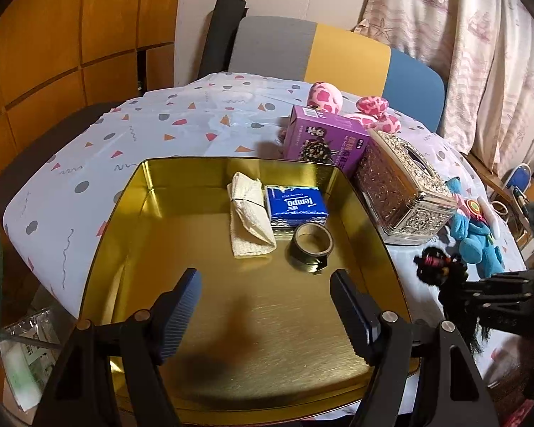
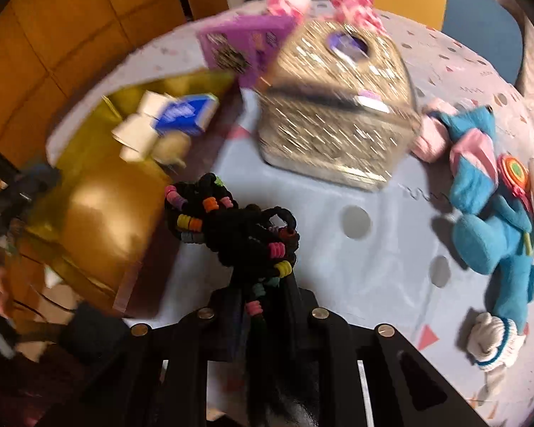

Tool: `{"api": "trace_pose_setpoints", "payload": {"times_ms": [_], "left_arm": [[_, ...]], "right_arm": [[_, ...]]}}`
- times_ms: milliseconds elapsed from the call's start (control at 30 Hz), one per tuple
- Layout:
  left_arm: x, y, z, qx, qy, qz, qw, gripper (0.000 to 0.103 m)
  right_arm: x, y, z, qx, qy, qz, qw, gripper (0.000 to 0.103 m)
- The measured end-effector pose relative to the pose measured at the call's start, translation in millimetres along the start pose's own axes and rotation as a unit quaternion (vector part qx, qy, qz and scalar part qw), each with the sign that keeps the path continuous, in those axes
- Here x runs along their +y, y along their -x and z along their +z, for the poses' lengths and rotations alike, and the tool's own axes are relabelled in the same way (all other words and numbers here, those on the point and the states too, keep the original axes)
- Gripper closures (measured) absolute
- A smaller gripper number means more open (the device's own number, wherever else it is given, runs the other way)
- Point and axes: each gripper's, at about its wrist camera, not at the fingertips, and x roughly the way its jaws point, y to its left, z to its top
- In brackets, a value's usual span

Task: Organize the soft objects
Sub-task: 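Lower the hair bundle into the gold tray and open the right tool, then grasp the white knit glove with the left tool while the right tool reaches the white sponge block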

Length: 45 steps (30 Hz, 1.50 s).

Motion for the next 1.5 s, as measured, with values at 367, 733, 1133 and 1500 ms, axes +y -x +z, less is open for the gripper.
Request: {"api": "trace_pose_setpoints", "payload": {"times_ms": [367,733,1133,1500], "left_arm": [[23.4,4.5,-0.9,-0.006,0.027,0.018,0.9995,0.028],[63.2,9.6,3.4,-0.016,0.075,0.047,0.9959,0.028],[54.0,2.0,0.2,-0.004,0.064,0.040,0.9971,0.027],[23.9,9.6,2.0,-0.010,0.024,0.023,0.9994,0.027]], "right_arm": [[56.4,15.5,35.5,-0.021,-0.062,0.126,0.990,0.085],[95.6,-55.4,59.7,0.018,-0.097,0.093,0.991,0.083],[101.4,-54.9,47.5,-0.013,-0.047,0.033,0.998,0.068],[71.2,-6.3,31.3,-0.100,-0.062,-0.007,0.993,0.065]]}}
